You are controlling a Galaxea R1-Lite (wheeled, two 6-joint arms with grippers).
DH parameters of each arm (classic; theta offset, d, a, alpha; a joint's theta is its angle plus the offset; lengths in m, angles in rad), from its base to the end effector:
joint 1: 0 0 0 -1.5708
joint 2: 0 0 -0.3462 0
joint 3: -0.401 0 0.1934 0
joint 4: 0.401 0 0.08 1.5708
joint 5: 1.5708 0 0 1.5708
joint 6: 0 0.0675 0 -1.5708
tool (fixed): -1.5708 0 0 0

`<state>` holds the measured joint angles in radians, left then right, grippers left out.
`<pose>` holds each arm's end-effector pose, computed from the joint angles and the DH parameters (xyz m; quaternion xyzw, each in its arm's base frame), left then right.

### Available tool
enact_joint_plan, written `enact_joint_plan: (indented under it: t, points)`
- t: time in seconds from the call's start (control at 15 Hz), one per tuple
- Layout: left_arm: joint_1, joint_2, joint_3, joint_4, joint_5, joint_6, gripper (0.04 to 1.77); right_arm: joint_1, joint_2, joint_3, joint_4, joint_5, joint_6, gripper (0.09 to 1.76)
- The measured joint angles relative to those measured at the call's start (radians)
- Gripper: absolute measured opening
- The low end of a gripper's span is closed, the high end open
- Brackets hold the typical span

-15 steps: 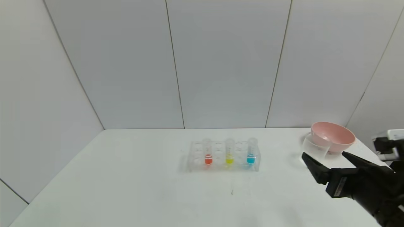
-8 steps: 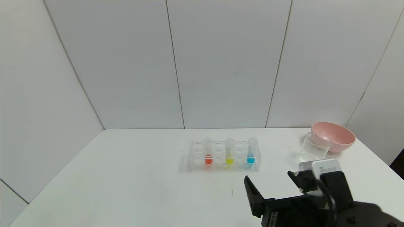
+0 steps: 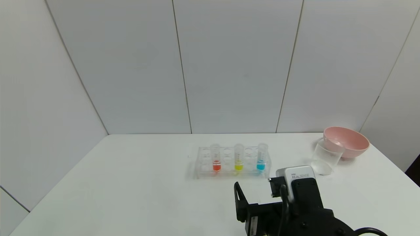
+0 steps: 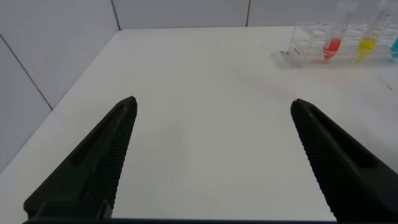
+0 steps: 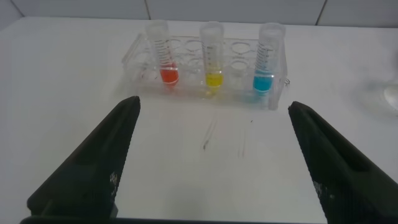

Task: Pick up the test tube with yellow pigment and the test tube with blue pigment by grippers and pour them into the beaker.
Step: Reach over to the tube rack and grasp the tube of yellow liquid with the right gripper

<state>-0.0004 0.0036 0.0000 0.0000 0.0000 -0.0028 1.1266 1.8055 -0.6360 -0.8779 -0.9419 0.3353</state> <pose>-0.0204 0.0000 0.0756 -0.0014 0.0018 -0.0002 1.0000 0.1929 0.2783 0.1679 0.0413 0.0884 0.0776 0.9922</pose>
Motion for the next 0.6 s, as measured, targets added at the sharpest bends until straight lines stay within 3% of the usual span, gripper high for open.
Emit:
enact_joint_plan:
  t: [0.33,0.6]
  points:
    - [0.000,0.000,0.000,0.000,0.000,0.000,1.76,-0.024,0.129,-0.162,0.007,-0.036,-0.014,1.71]
    - [0.000,0.000,0.000,0.000,0.000,0.000,1.76,-0.096,0.229,-0.266,0.016,0.032,-0.076,1.71]
